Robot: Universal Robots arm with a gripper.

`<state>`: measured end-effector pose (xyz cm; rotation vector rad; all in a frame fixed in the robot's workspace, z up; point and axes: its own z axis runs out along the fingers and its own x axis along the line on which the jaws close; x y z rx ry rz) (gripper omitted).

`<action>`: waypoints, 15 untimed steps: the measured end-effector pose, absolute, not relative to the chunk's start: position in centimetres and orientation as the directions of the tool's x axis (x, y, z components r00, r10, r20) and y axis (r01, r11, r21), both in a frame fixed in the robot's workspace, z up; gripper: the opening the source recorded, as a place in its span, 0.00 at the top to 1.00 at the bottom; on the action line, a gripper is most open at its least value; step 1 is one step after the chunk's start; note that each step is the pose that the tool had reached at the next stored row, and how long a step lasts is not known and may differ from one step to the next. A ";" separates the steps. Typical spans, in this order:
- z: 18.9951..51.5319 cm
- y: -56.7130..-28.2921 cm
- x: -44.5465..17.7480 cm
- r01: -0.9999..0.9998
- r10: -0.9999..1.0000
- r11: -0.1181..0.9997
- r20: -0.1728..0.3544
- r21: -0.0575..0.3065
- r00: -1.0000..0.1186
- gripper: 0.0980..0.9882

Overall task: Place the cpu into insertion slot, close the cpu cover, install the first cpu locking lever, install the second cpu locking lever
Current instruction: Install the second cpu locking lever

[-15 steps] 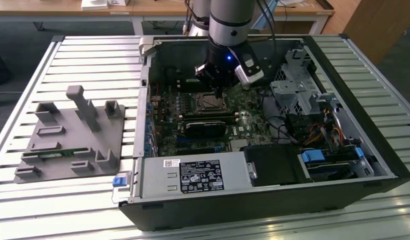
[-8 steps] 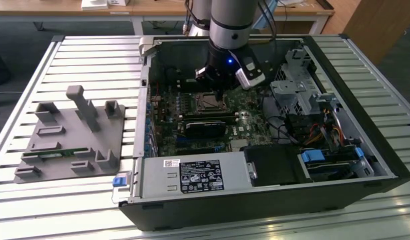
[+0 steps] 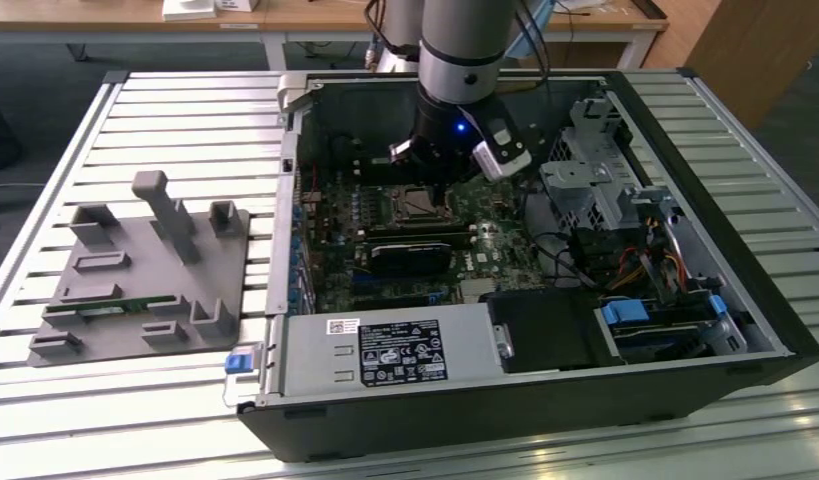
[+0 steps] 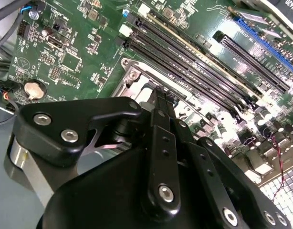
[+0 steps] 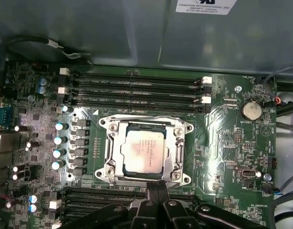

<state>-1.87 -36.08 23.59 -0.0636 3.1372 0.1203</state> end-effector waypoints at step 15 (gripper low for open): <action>23.4 -36.9 -1.9 -0.003 -0.003 0.997 -0.003 0.075 -1.000 0.99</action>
